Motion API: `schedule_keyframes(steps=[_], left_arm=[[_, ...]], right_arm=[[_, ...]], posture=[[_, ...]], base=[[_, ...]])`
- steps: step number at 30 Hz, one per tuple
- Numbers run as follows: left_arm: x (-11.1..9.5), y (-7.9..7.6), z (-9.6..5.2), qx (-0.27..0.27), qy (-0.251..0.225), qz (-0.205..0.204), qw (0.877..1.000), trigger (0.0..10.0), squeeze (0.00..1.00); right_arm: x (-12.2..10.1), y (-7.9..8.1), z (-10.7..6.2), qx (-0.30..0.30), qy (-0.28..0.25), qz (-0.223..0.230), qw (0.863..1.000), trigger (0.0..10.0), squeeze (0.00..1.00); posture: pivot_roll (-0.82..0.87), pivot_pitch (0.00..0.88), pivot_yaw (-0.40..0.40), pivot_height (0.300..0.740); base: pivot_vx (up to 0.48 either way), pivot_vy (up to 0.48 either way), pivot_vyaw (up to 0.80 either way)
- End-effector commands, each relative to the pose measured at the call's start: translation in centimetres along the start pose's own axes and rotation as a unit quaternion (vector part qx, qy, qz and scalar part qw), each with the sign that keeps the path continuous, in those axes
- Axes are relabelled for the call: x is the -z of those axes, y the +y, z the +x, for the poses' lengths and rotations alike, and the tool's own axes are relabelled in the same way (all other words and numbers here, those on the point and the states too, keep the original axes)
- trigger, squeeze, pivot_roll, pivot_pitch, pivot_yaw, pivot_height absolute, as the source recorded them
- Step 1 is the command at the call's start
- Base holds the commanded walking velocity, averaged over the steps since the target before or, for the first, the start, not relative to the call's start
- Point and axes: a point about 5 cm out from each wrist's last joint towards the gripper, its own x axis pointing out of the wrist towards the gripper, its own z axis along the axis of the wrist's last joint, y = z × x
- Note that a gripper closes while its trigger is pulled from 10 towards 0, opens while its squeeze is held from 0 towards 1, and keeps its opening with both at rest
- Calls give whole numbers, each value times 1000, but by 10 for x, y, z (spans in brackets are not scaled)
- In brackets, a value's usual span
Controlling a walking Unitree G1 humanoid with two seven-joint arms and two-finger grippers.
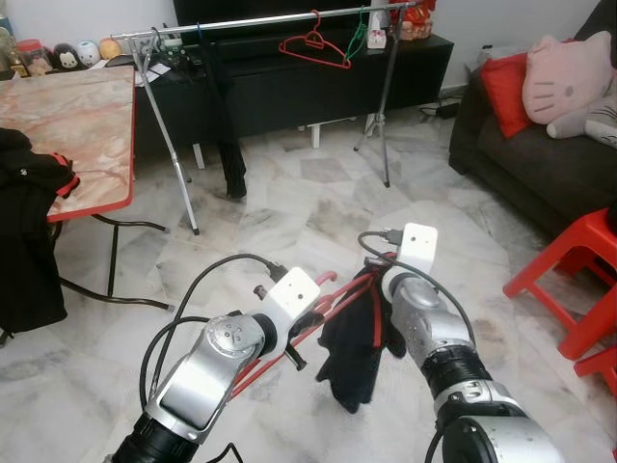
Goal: Hang hanger
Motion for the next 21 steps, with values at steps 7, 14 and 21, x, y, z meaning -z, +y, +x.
schedule_keyframes(steps=[7,14,21], left_arm=[[-2,3,0,-15,9,-7,1000,10000,0],[-3,-1,4,0,16,-16,1000,10000,0],[-7,5,12,-60,4,-42,997,10000,0]], right_arm=[[-10,10,-3,-17,-22,4,1000,10000,0],[-7,24,-6,-52,-17,-4,998,10000,0],[-7,34,-8,-76,-16,-15,997,10000,0]], posture=[[44,0,-38,740],[44,0,-38,740],[42,0,-42,740]], base=[[0,0,0],[0,0,0],[0,0,0]])
